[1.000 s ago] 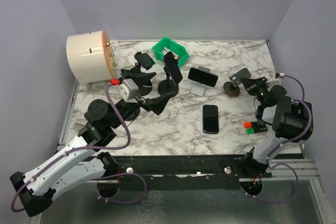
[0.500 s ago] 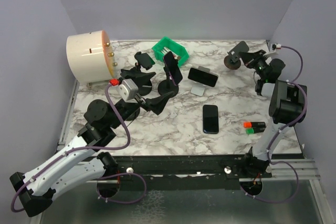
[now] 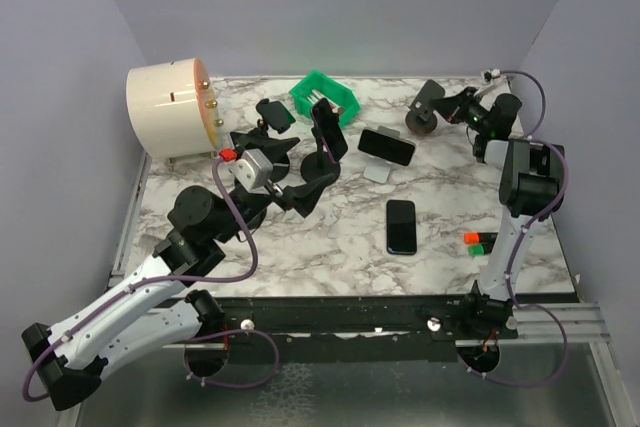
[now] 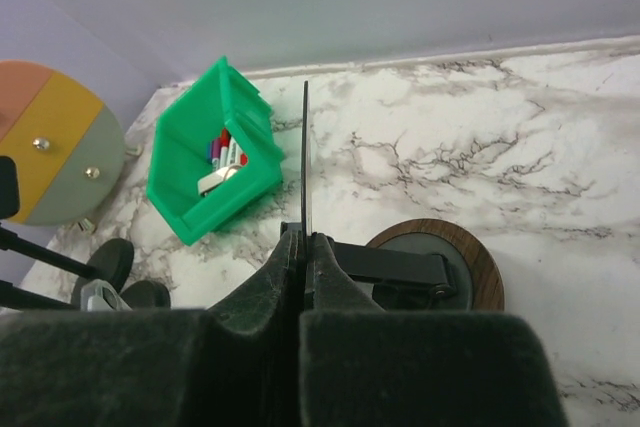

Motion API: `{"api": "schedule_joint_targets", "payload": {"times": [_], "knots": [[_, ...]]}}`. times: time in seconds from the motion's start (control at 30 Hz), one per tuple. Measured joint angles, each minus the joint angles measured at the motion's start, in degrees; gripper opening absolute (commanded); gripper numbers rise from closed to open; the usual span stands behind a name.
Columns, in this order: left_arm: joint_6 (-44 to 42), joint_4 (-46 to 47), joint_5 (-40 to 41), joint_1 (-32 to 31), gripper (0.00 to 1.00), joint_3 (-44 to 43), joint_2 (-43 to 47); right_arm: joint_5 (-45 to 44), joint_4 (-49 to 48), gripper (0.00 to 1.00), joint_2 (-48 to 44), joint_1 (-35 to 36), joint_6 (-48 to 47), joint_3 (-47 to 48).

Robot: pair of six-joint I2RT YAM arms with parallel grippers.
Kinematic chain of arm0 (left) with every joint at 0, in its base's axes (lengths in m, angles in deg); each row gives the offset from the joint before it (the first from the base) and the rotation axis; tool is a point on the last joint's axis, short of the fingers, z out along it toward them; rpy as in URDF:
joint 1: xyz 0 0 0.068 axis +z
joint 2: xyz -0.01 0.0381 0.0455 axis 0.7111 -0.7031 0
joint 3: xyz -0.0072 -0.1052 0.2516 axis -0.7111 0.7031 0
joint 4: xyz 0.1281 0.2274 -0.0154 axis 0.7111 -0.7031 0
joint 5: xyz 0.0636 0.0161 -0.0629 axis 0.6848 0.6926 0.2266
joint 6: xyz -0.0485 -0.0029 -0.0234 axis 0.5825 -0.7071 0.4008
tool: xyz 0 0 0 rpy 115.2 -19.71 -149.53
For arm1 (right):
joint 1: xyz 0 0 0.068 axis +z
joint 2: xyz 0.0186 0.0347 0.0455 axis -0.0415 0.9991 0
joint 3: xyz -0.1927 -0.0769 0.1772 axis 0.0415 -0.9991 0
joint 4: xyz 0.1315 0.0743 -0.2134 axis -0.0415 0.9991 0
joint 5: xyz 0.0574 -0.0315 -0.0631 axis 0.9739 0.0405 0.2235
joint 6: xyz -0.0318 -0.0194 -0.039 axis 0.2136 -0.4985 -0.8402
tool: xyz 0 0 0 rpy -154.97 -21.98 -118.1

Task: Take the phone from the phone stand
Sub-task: Place the phone stand at the center of the board.

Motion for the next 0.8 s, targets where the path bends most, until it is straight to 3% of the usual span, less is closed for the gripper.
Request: {"api": "schedule_joint_targets", "payload": {"times": [0.57, 0.6, 0.73, 0.8], "knots": [[0.0, -0.4, 0.0, 0.0, 0.99, 0.0, 0.6, 1.5, 11.6, 0.01, -9.6, -2.1, -11.5, -11.6], [0.0, -0.4, 0.0, 0.0, 0.99, 0.0, 0.6, 1.6, 11.8, 0.05, -9.7, -2.4, -11.8, -12.0], [0.0, -0.4, 0.0, 0.0, 0.99, 0.0, 0.6, 1.9, 12.9, 0.41, -9.8, -2.9, -12.9, -12.3], [0.0, -0.4, 0.0, 0.0, 0.99, 0.0, 0.6, 1.7, 14.3, 0.52, -9.8, -3.2, -13.6, -12.4]]}}
